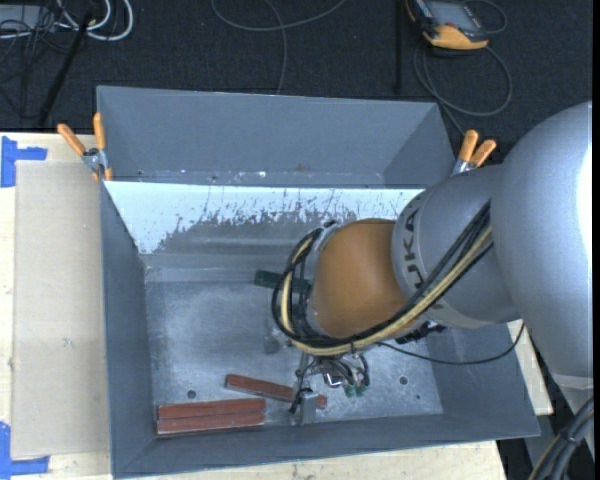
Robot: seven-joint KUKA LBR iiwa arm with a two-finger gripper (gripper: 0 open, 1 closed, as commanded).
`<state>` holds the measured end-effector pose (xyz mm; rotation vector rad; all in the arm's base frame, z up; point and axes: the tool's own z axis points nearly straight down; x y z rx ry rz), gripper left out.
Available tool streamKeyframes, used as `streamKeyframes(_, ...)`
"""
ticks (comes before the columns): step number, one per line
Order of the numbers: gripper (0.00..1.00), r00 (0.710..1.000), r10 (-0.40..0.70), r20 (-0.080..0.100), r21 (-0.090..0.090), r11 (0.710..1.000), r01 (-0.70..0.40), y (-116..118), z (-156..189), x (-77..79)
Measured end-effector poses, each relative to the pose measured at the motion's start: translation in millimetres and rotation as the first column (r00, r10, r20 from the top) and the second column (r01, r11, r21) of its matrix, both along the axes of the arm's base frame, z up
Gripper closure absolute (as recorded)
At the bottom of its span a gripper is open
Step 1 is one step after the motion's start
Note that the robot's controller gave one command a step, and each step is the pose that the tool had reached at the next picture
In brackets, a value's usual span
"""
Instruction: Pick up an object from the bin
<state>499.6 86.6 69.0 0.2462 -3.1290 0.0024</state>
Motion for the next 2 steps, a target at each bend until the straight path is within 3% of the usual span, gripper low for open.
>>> streamKeyframes(1, 1.0, 1.0, 0.001, 0.001, 0.002, 1.0, -0.001, 1.4, 0.8, 0.2)
streamKeyframes(2, 1.0, 0.952, 0.306, 0.011, 0.001, 0.952, -0.306, 12.8, 225.0, 20.1)
